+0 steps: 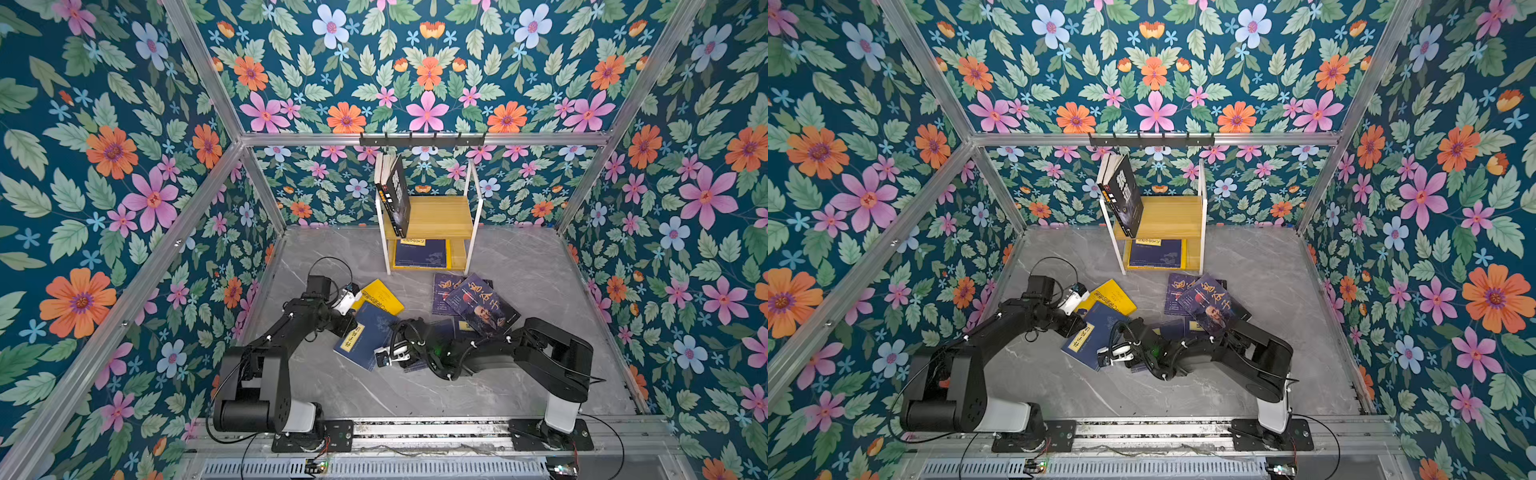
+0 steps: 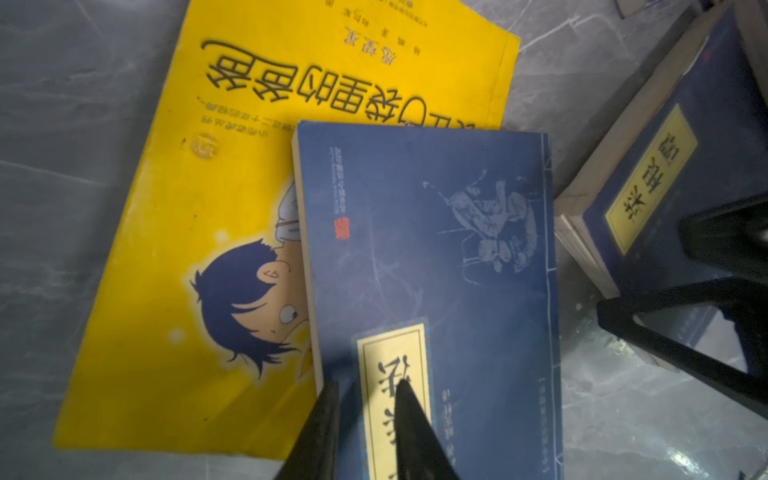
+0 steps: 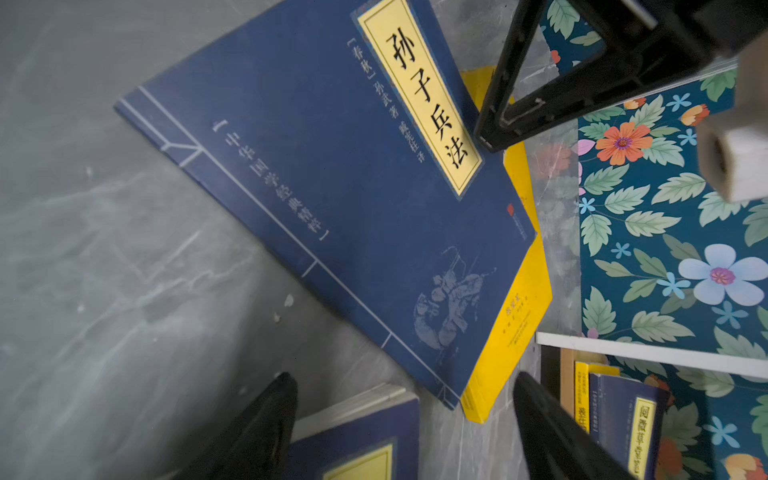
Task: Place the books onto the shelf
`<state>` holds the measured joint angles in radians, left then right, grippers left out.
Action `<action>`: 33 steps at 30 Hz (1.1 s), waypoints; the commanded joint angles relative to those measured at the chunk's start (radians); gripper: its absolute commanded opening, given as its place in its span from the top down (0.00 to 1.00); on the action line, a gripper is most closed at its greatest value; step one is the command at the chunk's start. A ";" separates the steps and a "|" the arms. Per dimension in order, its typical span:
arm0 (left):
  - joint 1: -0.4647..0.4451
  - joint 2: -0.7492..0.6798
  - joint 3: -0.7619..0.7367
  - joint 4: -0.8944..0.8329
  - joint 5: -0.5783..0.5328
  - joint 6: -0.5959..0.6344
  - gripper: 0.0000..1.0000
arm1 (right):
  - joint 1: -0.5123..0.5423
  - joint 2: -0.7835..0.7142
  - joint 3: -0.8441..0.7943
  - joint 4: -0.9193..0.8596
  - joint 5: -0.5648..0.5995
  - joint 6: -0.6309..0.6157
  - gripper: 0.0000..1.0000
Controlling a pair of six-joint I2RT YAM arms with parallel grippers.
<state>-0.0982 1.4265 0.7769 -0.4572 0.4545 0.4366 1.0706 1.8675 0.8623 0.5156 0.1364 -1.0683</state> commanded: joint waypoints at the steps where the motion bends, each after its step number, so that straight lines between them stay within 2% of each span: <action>1: -0.003 0.014 0.001 0.006 -0.037 0.020 0.83 | 0.002 0.021 0.004 0.051 0.030 -0.027 0.19; 5: -0.008 0.048 0.006 0.008 -0.055 0.022 0.89 | 0.002 0.052 0.010 0.072 0.047 -0.054 0.19; 17: -0.023 0.071 0.001 0.008 -0.076 0.035 0.91 | 0.003 0.114 0.026 0.174 0.066 -0.110 0.22; 25: -0.024 0.062 -0.006 0.014 -0.070 0.037 0.90 | 0.005 0.103 0.064 0.161 0.043 -0.114 0.42; 33: -0.024 0.041 -0.024 0.023 -0.060 0.037 0.89 | 0.014 0.085 0.089 0.133 0.029 -0.113 0.67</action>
<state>-0.1223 1.4704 0.7612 -0.3965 0.3851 0.4698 1.0786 1.9678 0.9379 0.6147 0.1867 -1.1801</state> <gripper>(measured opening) 0.112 0.351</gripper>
